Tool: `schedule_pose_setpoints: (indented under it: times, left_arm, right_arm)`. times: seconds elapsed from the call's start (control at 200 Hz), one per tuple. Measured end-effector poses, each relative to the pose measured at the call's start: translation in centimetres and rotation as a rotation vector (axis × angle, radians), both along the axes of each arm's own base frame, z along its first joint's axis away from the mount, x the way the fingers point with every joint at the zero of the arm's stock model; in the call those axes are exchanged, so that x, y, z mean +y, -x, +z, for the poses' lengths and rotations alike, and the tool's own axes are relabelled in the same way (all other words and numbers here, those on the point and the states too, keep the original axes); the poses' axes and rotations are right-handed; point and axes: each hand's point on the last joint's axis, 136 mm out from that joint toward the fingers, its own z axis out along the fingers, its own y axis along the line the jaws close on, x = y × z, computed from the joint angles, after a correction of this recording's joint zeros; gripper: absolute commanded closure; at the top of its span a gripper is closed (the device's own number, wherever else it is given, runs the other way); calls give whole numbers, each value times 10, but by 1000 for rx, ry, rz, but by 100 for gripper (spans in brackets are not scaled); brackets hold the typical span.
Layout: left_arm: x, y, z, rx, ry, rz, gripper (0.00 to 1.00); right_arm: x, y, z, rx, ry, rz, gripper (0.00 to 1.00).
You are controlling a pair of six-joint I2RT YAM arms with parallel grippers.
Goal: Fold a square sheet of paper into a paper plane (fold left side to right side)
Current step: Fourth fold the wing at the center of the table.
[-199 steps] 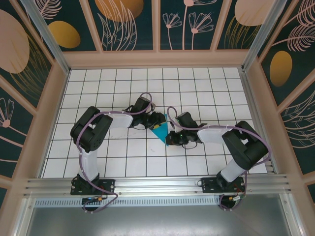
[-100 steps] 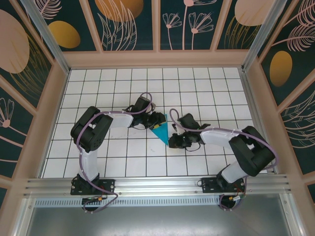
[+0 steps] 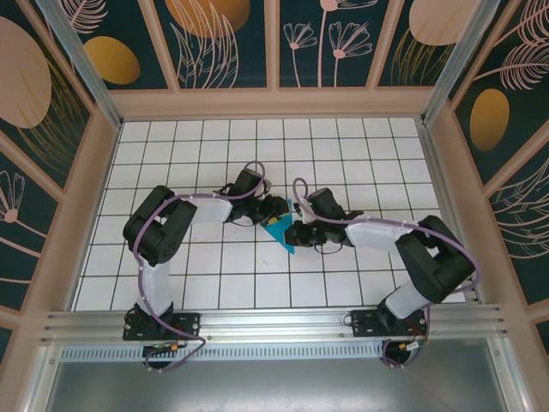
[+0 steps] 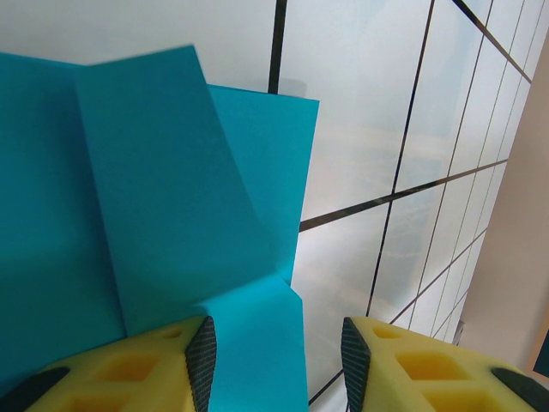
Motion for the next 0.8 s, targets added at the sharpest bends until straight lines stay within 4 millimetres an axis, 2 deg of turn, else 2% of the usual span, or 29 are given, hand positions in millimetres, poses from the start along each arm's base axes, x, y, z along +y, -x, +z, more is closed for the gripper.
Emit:
schedule_pose_setpoints:
  times: [0.275,0.44,0.801]
  left_arm:
    - [0,0,0,0,0,0,54]
    - [0,-1,1,2,-4,1,53]
    - [-1,-3,1,26,-33,-4,51]
  right_arm:
    - [-2,-3,-20,14,45,-21,84]
    - [-8,2,-31,33,69,-24,84]
    - [-9,4,-33,19,62,-20,84]
